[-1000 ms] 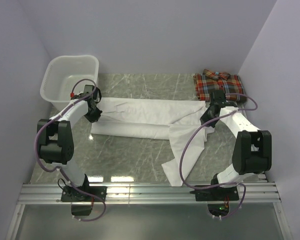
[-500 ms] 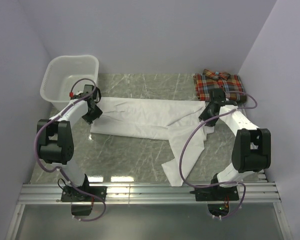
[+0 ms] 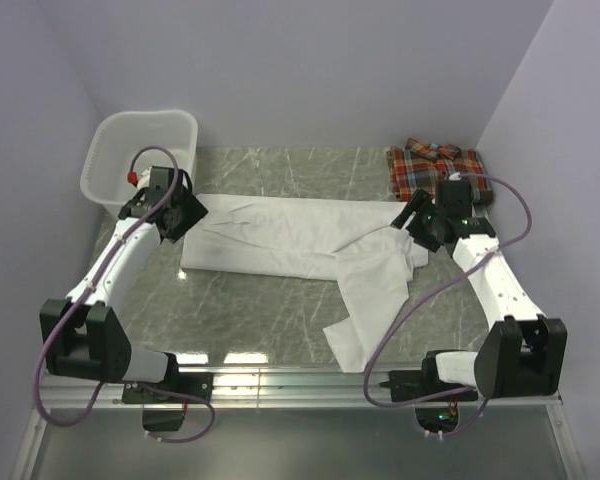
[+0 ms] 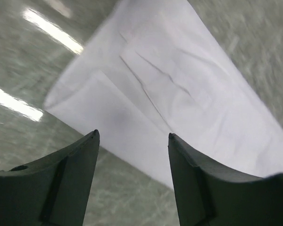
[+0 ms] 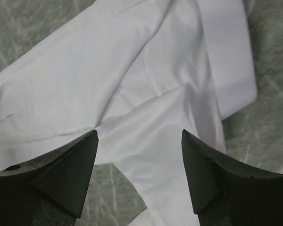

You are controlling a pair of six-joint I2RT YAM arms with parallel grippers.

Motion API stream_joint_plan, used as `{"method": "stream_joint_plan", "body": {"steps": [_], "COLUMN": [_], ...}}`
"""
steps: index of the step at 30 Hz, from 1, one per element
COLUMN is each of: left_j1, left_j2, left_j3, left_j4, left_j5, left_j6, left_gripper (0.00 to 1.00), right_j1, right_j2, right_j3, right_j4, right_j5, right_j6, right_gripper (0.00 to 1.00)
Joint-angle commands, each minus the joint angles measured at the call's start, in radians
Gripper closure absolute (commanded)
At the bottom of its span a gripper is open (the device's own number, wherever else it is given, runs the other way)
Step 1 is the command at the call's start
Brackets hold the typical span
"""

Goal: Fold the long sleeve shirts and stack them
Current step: Fold the shirt

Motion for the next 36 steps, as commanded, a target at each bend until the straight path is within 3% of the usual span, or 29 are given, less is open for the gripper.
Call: {"method": "stream_joint_plan", "body": {"steps": [1, 7, 9, 14, 17, 24, 36], "left_j1": [-0.072, -0.137, -0.138, -0.138, -0.134, -0.076, -0.031], "left_j2": [-0.049, 0.009, 0.035, 0.147, 0.218, 0.249, 0.175], "left_j3": [-0.063, -0.15, -0.146, -0.109, -0.091, -0.183, -0.22], "left_j4": [0.052, 0.205, 0.239, 0.25, 0.236, 0.231, 0.205], "left_j5": [0.149, 0.25, 0.285, 0.236, 0.198, 0.161, 0.143], "left_j6": [0.071, 0.046, 0.04, 0.058, 0.058, 0.025, 0.019], "left_gripper": [0.35, 0.43, 0.48, 0.54, 0.57, 0.58, 0.46], "right_j1": [0.018, 0.124, 0.216, 0.375, 0.449, 0.486, 0.388], "right_j2": [-0.067, -0.028, 0.012, 0.234, 0.38, 0.566, 0.461], "right_j3": [-0.114, -0.208, -0.198, -0.126, -0.054, -0.055, -0.141], "right_j4": [0.105, 0.349, 0.449, 0.713, 0.777, 0.833, 0.678], "right_j5": [-0.215, -0.359, -0.398, -0.455, -0.478, -0.513, -0.39], "right_j6": [-0.011, 0.049, 0.079, 0.204, 0.228, 0.254, 0.106], "right_gripper": [0.22, 0.25, 0.26, 0.28, 0.29, 0.33, 0.34]}}
